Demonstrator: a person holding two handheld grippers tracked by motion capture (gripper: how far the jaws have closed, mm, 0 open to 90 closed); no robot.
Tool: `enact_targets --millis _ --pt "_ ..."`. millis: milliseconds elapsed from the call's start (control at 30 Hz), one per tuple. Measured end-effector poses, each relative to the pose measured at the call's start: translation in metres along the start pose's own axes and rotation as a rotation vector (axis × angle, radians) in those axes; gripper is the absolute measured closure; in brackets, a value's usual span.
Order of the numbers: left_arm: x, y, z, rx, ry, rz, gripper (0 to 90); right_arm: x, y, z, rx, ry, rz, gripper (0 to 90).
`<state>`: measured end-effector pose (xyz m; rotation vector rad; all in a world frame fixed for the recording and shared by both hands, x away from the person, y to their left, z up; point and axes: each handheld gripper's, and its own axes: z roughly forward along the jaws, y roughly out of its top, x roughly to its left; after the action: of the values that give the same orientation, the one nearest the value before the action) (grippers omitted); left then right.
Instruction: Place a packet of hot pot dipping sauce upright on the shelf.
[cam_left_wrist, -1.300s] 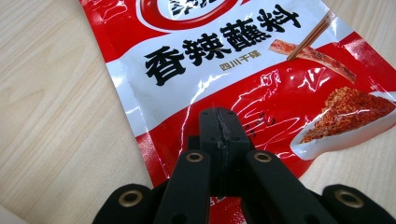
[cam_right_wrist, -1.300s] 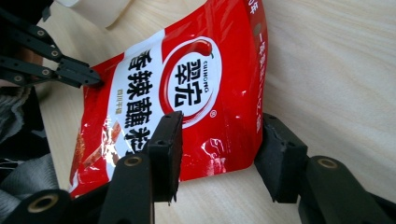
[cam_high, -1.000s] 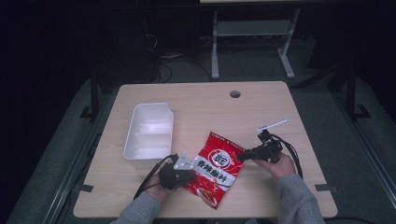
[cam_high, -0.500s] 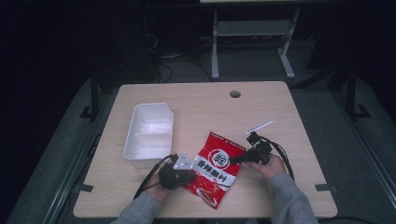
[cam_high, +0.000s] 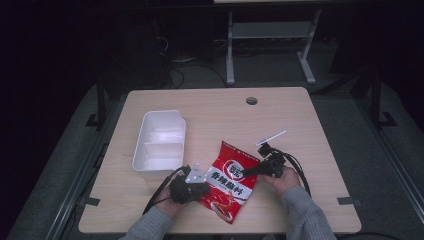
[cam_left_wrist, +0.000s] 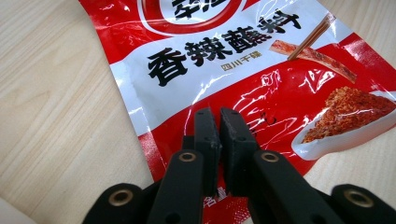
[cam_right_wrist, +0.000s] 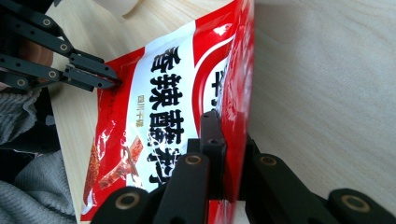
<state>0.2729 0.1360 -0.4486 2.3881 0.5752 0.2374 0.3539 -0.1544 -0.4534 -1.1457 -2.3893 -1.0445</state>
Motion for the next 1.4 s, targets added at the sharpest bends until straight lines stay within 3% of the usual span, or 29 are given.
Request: enact_targets --millis 167,333,533,1067,1400 --pt "-0.003 0.0 -0.007 -0.03 -0.008 0.002 81.6 0.005 0.001 -0.005 -0.013 0.021 -0.005 88.5" --pt "-0.006 -0.001 -0.012 -0.055 -0.005 0.006 77.5 0.011 0.001 -0.009 -0.011 0.008 -0.02 88.5" --pt "-0.004 -0.003 -0.015 -0.059 -0.001 0.0 74.4 0.014 0.001 -0.016 -0.036 0.022 -0.024 88.6" --pt "-0.003 -0.004 -0.017 -0.089 -0.015 -0.012 62.8 0.042 0.016 -0.046 -0.088 0.002 -0.116 88.6" --pt "-0.005 -0.004 -0.019 -0.109 -0.025 -0.009 60.9 0.059 0.024 -0.061 -0.119 0.001 -0.166 88.7"
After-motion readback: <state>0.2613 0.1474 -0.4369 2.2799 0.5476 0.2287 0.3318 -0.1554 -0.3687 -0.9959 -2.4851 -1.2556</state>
